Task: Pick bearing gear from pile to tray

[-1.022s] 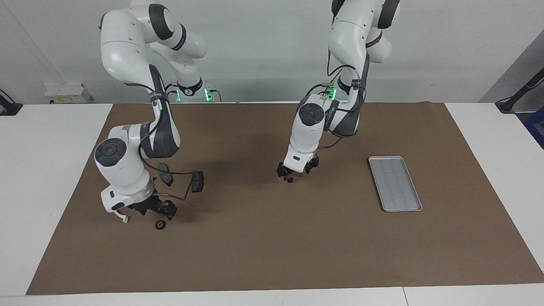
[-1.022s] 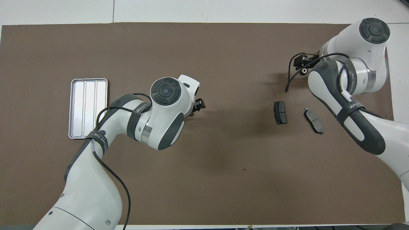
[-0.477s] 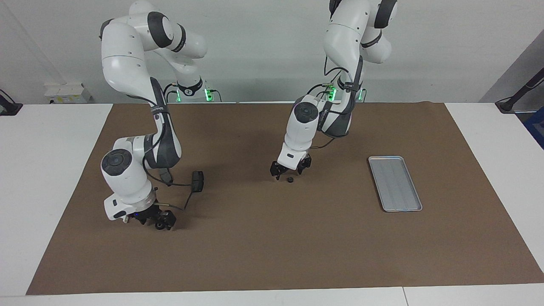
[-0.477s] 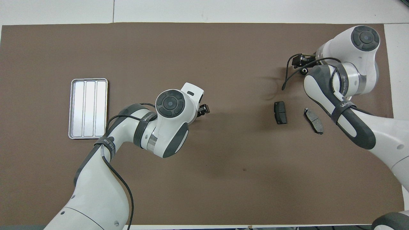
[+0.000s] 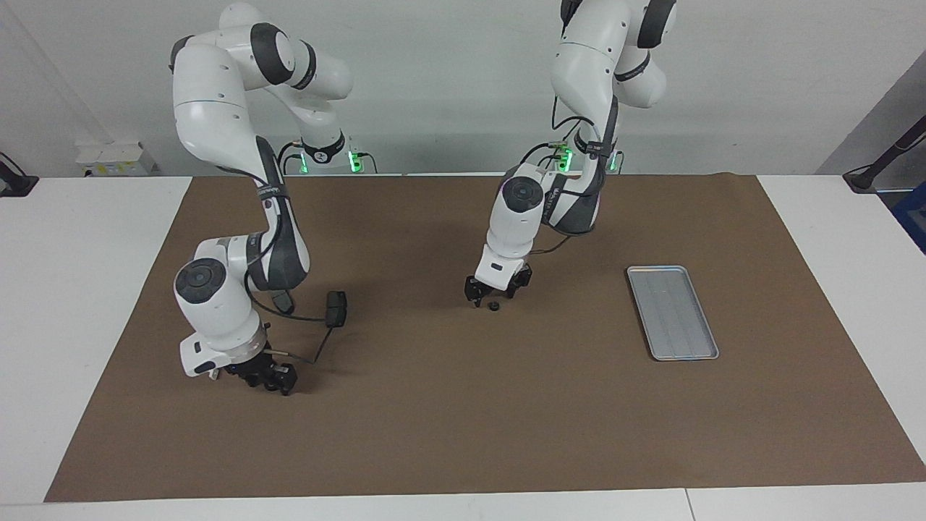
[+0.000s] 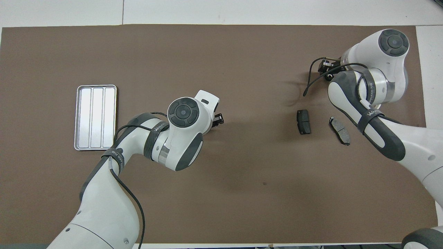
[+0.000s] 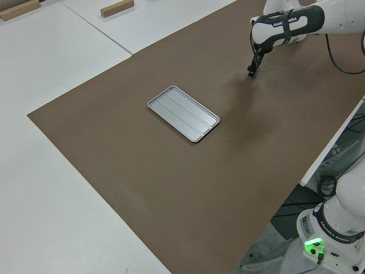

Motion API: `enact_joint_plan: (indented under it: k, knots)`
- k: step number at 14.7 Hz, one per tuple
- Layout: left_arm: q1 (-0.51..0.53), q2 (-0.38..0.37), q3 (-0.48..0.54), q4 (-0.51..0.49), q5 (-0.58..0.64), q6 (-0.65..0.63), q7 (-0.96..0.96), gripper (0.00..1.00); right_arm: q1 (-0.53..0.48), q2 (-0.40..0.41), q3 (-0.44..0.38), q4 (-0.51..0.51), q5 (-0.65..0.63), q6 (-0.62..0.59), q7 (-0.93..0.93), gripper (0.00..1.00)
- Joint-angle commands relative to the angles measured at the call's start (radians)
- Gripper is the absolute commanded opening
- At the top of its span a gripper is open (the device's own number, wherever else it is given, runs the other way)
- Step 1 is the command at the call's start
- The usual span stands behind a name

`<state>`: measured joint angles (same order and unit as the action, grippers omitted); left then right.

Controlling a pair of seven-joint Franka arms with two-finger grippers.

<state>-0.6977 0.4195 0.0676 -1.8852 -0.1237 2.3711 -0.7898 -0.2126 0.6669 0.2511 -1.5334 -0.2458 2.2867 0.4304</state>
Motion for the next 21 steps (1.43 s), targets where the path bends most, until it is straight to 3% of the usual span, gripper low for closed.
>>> enact_joint_plan:
  k: [1,3,7,10,13,15,17,19,21]
  knots:
    - [-0.013,-0.019,0.014,-0.031,-0.021,0.027,-0.008,0.40,-0.011,0.003,0.014,-0.016,-0.012,0.019,0.025,0.00]
    - [-0.013,-0.019,0.014,-0.025,-0.022,0.025,-0.026,0.00,-0.011,0.002,0.013,-0.016,-0.012,0.017,0.025,0.00]
    - [-0.008,-0.016,0.018,0.009,-0.021,-0.010,-0.045,0.00,-0.010,-0.006,0.014,-0.005,-0.021,-0.024,0.016,0.00]
    - [0.085,-0.008,0.021,0.219,0.021,-0.317,0.054,0.00,0.007,-0.048,0.023,0.070,-0.027,-0.210,0.005,0.00]
    - [0.234,-0.106,0.023,0.307,0.024,-0.542,0.257,0.00,0.044,-0.139,0.034,0.091,-0.014,-0.393,-0.022,0.00]
    - [0.367,-0.168,0.026,0.301,0.027,-0.622,0.442,0.00,0.082,-0.183,0.098,0.140,0.035,-0.546,0.058,0.00]
    - [0.508,-0.188,0.026,0.288,0.027,-0.687,0.718,0.00,0.187,-0.188,0.108,0.219,0.063,-0.660,0.297,0.00]
    - [0.607,-0.240,0.028,0.171,0.027,-0.635,0.886,0.00,0.315,-0.184,0.108,0.245,0.075,-0.647,0.565,0.00]
    - [0.644,-0.304,0.028,-0.007,0.027,-0.479,0.941,0.00,0.412,-0.178,0.112,0.230,0.120,-0.532,0.764,0.00]
